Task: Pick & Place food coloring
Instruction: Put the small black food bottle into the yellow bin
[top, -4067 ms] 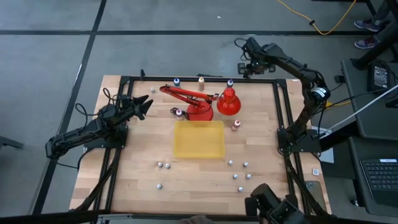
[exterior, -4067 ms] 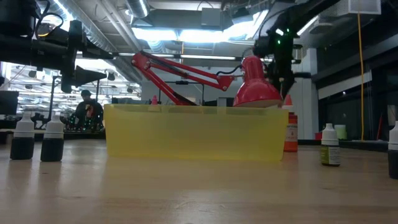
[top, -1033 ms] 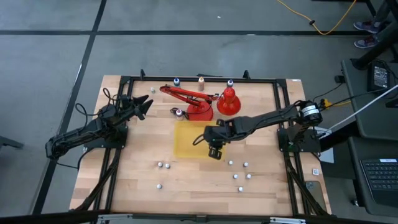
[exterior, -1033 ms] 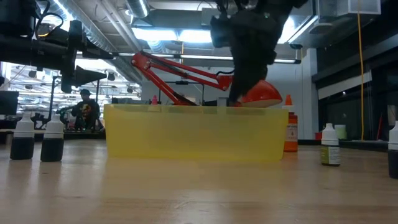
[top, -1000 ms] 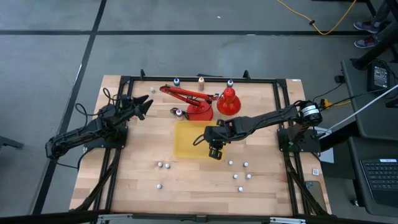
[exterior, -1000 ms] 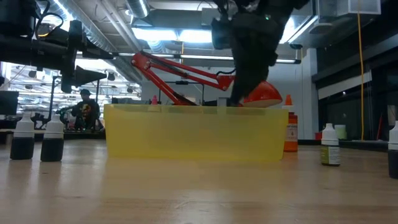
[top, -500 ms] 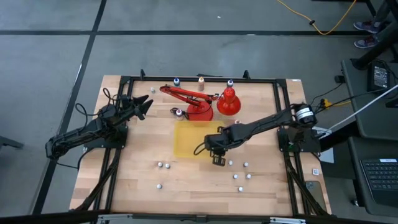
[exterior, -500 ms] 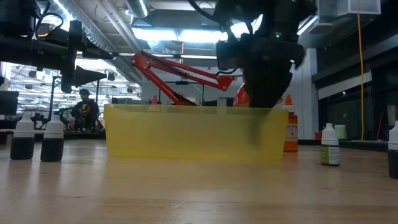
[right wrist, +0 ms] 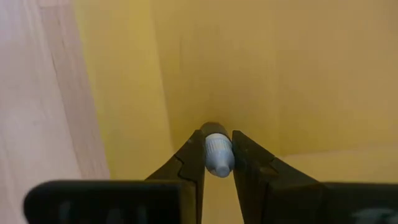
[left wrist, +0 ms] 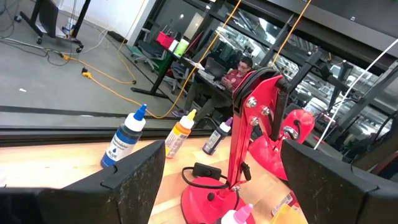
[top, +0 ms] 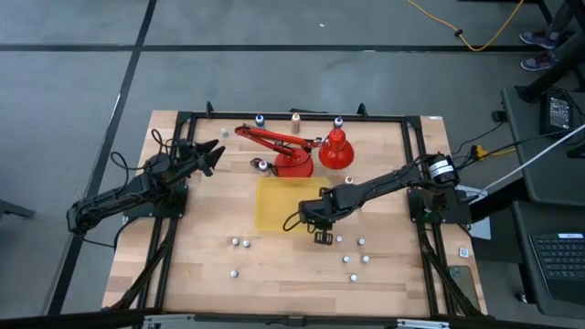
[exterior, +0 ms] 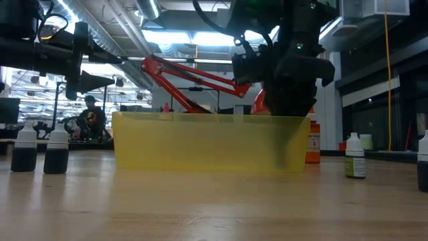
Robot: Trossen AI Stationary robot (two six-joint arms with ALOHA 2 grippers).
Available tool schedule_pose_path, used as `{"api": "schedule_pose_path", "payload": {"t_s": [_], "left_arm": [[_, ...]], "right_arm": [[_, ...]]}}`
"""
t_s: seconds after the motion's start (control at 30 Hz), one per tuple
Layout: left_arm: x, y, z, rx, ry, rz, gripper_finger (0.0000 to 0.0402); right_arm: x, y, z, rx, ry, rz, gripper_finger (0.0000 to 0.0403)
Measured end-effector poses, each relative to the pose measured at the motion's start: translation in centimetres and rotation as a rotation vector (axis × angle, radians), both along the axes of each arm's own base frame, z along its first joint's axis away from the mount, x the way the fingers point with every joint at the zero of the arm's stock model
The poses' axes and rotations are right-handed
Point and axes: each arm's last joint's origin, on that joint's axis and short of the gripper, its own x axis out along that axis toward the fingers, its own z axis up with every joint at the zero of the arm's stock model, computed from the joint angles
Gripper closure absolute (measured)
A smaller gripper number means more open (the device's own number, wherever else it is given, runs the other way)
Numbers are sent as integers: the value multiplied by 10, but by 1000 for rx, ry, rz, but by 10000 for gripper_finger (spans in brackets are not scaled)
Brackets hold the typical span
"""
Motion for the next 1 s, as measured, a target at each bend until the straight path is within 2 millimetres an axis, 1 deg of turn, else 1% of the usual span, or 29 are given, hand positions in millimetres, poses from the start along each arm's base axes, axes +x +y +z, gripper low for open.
{"api": "schedule_pose_path", "payload": {"t_s": [0.2, 0.27, 0.47, 0.63, 0.8, 1.0], "left_arm": [[0, 0, 0, 0, 0, 0, 89], [0, 0, 0, 0, 0, 0, 89], [0, 0, 0, 0, 0, 0, 90], [0, 0, 0, 0, 0, 0, 89], [0, 0, 0, 0, 0, 0, 90], [0, 0, 0, 0, 0, 0, 89]], "right_arm": [[0, -1, 1, 1, -2, -1, 336], [-1, -1, 1, 7, 4, -1, 328], [-3, -3, -3, 1, 31, -6, 271], [-3, -3, -2, 1, 29, -5, 225], [-4, -4, 8, 7, -1, -5, 198], [-1, -4, 24, 11, -31, -4, 190]]}}
